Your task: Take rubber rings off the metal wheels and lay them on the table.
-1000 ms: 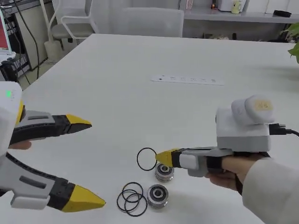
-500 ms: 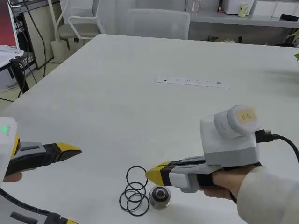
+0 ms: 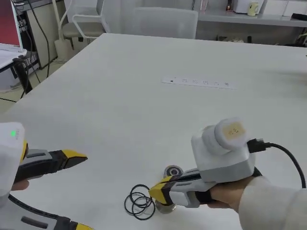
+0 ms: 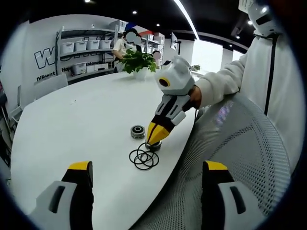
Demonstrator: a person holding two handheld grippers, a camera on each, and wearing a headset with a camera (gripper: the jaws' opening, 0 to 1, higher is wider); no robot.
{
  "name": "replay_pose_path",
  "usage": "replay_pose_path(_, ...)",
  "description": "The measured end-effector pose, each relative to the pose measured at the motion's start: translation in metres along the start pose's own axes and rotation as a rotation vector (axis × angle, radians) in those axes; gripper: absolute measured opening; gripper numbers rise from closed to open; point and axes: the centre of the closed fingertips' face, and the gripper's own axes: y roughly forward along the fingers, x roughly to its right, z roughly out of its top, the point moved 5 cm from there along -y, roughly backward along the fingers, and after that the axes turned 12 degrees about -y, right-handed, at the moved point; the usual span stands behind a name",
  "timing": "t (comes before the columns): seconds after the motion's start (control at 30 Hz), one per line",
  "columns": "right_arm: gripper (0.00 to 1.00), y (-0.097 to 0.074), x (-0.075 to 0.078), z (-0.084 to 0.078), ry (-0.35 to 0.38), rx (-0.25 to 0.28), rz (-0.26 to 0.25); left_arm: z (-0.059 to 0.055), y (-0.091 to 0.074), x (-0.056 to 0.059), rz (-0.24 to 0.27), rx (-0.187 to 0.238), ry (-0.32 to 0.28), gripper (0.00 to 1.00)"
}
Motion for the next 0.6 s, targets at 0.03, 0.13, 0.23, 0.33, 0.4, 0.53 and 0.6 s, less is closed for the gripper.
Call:
replay_pose_path(0.03, 0.00, 0.001, 0.002, -0.002, -0.015, -0.009, -0.015, 0.000, 0.000, 0.000, -0.004, -0.002, -0.002, 0.93)
replay_pose_path(0.13, 0.00, 0.003, 0.007, -0.007, -0.039, -0.031, -0.050, -0.001, 0.001, 0.001, -0.004, -0.005, -0.008, 0.92)
replay_pose_path(0.23, 0.00, 0.003, 0.009, -0.006, -0.046, -0.027, -0.062, -0.001, 0.001, 0.000, -0.002, -0.003, -0.013, 0.92)
replay_pose_path(0.33, 0.00, 0.004, 0.012, -0.005, -0.058, -0.023, -0.078, -0.002, 0.001, 0.001, -0.006, -0.001, -0.024, 0.91)
replay_pose_path(0.4, 0.00, 0.004, 0.013, -0.005, -0.061, -0.019, -0.086, -0.002, 0.001, 0.001, -0.005, -0.002, -0.023, 0.91)
replay_pose_path(0.53, 0.00, 0.006, 0.014, -0.006, -0.071, -0.022, -0.090, -0.001, 0.001, 0.001, -0.007, 0.004, -0.028, 0.91)
replay_pose_path(0.6, 0.00, 0.007, 0.014, -0.006, -0.076, -0.024, -0.090, -0.001, 0.001, 0.001, -0.007, 0.004, -0.030, 0.90)
